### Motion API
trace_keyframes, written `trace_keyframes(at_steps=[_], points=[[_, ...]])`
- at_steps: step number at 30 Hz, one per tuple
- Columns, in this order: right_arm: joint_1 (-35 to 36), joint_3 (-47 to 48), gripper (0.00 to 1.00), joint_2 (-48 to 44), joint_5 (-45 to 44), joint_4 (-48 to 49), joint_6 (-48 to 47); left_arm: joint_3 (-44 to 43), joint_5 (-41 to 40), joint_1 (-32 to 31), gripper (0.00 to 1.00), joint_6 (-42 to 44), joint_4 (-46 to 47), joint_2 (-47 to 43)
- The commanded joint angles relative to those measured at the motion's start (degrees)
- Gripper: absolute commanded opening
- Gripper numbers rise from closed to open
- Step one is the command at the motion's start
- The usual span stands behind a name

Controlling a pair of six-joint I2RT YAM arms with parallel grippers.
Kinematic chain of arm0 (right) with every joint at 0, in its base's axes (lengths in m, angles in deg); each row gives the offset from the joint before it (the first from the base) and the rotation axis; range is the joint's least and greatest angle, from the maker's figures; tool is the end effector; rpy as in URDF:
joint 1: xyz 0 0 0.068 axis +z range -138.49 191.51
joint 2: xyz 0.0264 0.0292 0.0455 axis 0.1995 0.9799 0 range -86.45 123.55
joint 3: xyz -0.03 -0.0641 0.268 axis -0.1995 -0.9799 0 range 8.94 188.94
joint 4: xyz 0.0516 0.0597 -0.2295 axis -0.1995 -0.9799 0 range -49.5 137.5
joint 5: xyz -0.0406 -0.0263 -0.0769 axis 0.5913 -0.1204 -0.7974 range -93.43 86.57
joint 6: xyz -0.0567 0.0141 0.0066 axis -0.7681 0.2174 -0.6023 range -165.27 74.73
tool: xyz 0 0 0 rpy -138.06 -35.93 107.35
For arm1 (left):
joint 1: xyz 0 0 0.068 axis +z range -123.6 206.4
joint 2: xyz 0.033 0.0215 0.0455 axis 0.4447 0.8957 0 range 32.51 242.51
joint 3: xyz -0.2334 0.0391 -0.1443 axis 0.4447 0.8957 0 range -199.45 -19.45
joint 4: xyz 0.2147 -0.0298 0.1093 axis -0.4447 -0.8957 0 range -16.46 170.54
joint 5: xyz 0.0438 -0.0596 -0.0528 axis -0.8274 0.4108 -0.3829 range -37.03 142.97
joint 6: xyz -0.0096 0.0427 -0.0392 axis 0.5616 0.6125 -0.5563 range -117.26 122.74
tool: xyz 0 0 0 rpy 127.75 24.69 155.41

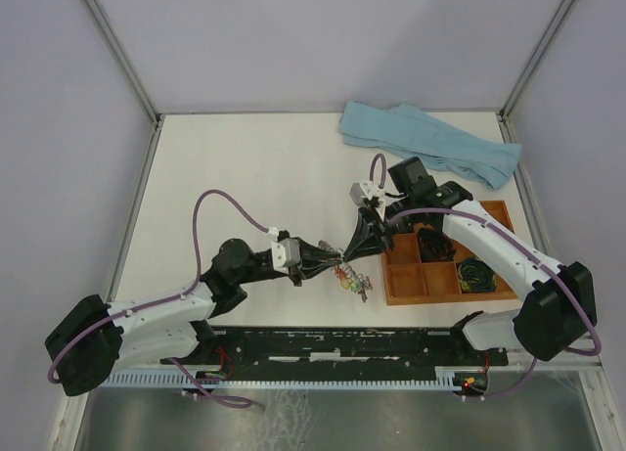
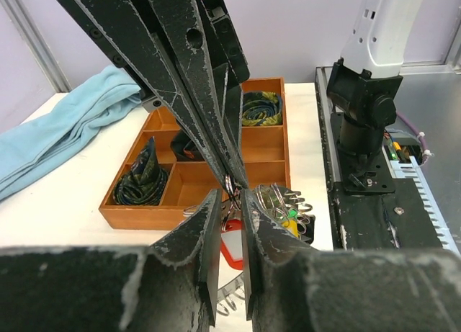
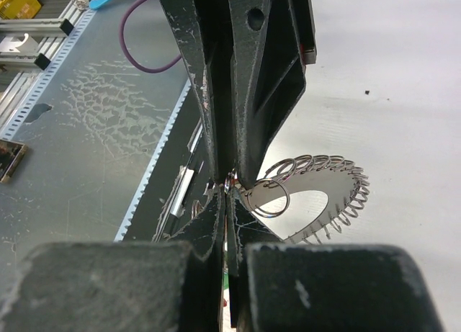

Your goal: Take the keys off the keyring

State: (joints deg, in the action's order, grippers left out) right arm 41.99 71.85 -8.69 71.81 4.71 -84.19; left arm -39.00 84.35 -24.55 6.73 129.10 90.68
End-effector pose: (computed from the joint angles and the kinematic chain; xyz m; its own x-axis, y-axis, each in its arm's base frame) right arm 0.1870 0.1579 0.3046 -0.2049 -0.3063 -0.9296 -0.9049 -0.3026 0.2992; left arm 0.1089 -0.1695 0.2672 0.1771 -0.1239 -0.9764 0.9762 0.1486 0.1582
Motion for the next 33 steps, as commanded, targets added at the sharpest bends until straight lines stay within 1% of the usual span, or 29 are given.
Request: trace_keyframes(at_steps=[1,5,8,11,16,22,30,32,33], points=[[0.02,3.51,0.01,-0.55,1.29,1.53,-0.47,-1.00,-1.75,0.09,0.23,-2.46,0.76,0.17],[0.08,3.50,0.01,-0.62,0.13,2.08,0.17,-1.34,-3.52,0.09,0.24,-2.80,-0.85,-1.17],[0.07,3.44,0.01,-0.71,-0.62,2.78,1.02,-1.56,-4.93,0.08,0.27,-3.08,-2.51,-2.34],[0.05,3.22,0.01,-0.80,-1.38,3.78,2.30,-1.96,-5.51,0.12,0.28,-3.55,-4.35,-3.19],[0.05,3.12,0.01,-0.82,-1.30,4.22,2.70,-2.28,-6.10,-0.01,0.28,-4.11,-5.82,-2.97],[0.07,2.96,0.01,-0.94,-0.73,4.29,2.64,-3.13,-7.28,0.05,0.28,-3.66,-5.42,-1.39],[0.11,2.93,0.01,-0.87,-0.95,4.03,2.44,-3.88,-6.44,0.01,0.22,-4.13,-4.24,0.13],[0.15,2.98,0.01,-0.90,-0.89,4.03,2.44,-3.62,-6.04,0.06,0.20,-4.21,-4.22,0.19],[0.13,3.00,0.01,-0.93,-0.93,4.09,2.46,-3.46,-5.86,0.00,0.17,-4.25,-4.10,0.07]])
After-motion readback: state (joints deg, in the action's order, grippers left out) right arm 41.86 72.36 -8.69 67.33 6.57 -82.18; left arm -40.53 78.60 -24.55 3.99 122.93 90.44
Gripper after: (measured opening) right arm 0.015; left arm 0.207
